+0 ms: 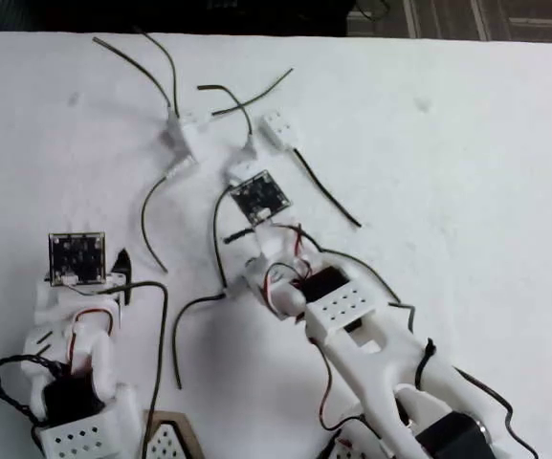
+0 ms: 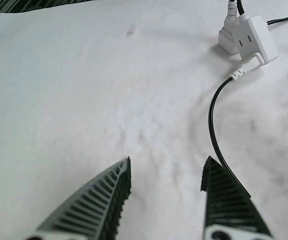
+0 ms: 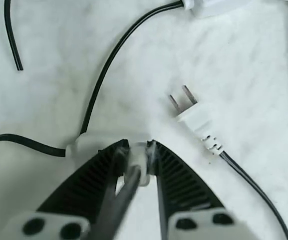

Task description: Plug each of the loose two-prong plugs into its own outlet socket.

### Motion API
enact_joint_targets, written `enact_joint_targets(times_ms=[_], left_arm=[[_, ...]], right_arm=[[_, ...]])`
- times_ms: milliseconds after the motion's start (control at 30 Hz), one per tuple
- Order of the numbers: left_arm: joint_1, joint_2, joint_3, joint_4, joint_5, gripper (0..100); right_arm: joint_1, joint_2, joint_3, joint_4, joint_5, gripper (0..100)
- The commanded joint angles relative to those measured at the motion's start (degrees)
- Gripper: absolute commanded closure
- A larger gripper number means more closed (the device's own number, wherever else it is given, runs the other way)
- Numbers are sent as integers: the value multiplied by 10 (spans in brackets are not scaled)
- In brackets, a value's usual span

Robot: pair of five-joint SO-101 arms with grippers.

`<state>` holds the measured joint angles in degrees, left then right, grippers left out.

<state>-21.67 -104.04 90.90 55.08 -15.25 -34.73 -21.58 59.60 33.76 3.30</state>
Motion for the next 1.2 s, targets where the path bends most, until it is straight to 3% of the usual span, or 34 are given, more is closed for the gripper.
enact_joint_targets(times_ms=[0, 367, 800, 1033, 1167], left_arm=[[-4, -5, -2, -11, -6, 758], [-4, -5, -2, -11, -6, 758], [-5, -5, 3, -11, -6, 758], [-5, -5, 4, -11, -6, 758], [-5, -5, 4, -11, -6, 758]], right_arm=[[-12, 3, 6, 54, -47, 981], [-37, 6, 7, 65, -163, 981], [-62, 3, -3, 72, -120, 981], [-61, 5, -79, 189, -120, 981], [-63, 6, -76, 189, -120, 981]])
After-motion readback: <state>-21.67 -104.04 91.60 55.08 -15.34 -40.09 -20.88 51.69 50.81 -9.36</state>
